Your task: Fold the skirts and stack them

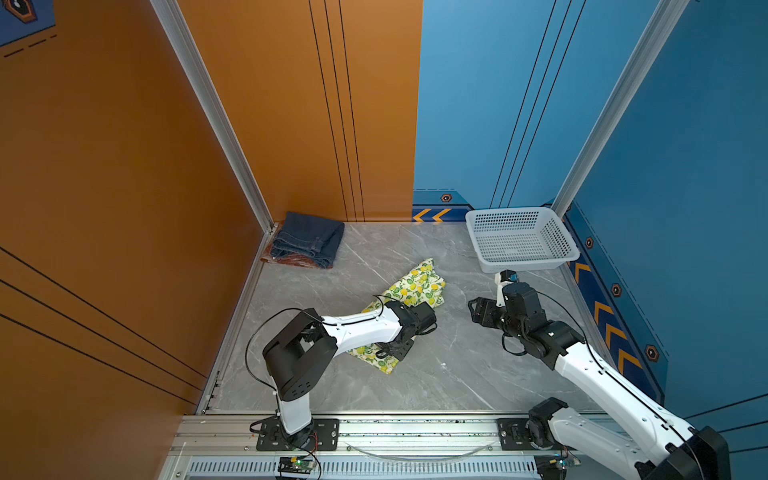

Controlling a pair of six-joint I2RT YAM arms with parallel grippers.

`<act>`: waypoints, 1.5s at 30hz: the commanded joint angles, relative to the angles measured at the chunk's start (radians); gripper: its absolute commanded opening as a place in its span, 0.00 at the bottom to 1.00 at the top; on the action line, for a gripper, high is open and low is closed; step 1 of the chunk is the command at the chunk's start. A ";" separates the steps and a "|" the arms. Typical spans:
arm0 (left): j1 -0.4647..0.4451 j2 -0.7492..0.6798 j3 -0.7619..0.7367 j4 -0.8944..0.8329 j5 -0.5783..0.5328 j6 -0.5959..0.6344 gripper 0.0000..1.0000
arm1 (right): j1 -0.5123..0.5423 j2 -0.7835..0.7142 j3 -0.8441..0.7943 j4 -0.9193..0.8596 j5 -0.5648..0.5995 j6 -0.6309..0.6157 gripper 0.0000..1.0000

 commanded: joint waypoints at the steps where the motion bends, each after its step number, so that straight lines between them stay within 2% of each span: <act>1: 0.069 -0.122 0.042 0.010 0.063 -0.004 0.00 | 0.054 0.024 0.005 0.024 0.051 -0.030 0.75; 3: 0.128 -0.183 0.037 0.032 0.096 -0.013 0.00 | 0.102 0.044 0.010 0.031 0.073 -0.034 0.75; 6: 0.264 -0.294 -0.024 0.095 0.171 -0.047 0.00 | 0.209 0.085 0.022 0.034 0.123 -0.023 0.75; 9: 0.409 -0.423 -0.134 0.169 0.228 -0.102 0.00 | 0.358 0.158 0.044 0.039 0.160 0.003 0.75; 14: 0.645 -0.579 -0.340 0.286 0.320 -0.177 0.00 | 0.586 0.371 0.108 0.069 0.197 0.028 0.75; 17: 0.721 -0.619 -0.423 0.325 0.353 -0.211 0.00 | 0.665 0.499 0.175 0.057 0.200 0.030 0.75; 26: 0.821 -0.670 -0.530 0.364 0.389 -0.264 0.00 | 0.739 0.692 0.306 0.042 0.155 0.054 0.76; 38: 0.872 -0.709 -0.561 0.375 0.408 -0.288 0.00 | 0.744 0.759 0.313 0.034 0.077 0.149 0.71; 42: 0.874 -0.721 -0.571 0.381 0.410 -0.294 0.00 | 0.744 0.808 0.340 0.025 0.051 0.162 0.65; 44: 0.874 -0.727 -0.573 0.381 0.409 -0.293 0.00 | 0.743 0.829 0.353 0.014 0.046 0.164 0.58; 45: 0.875 -0.729 -0.573 0.382 0.407 -0.293 0.00 | 0.744 0.837 0.356 0.015 0.044 0.166 0.48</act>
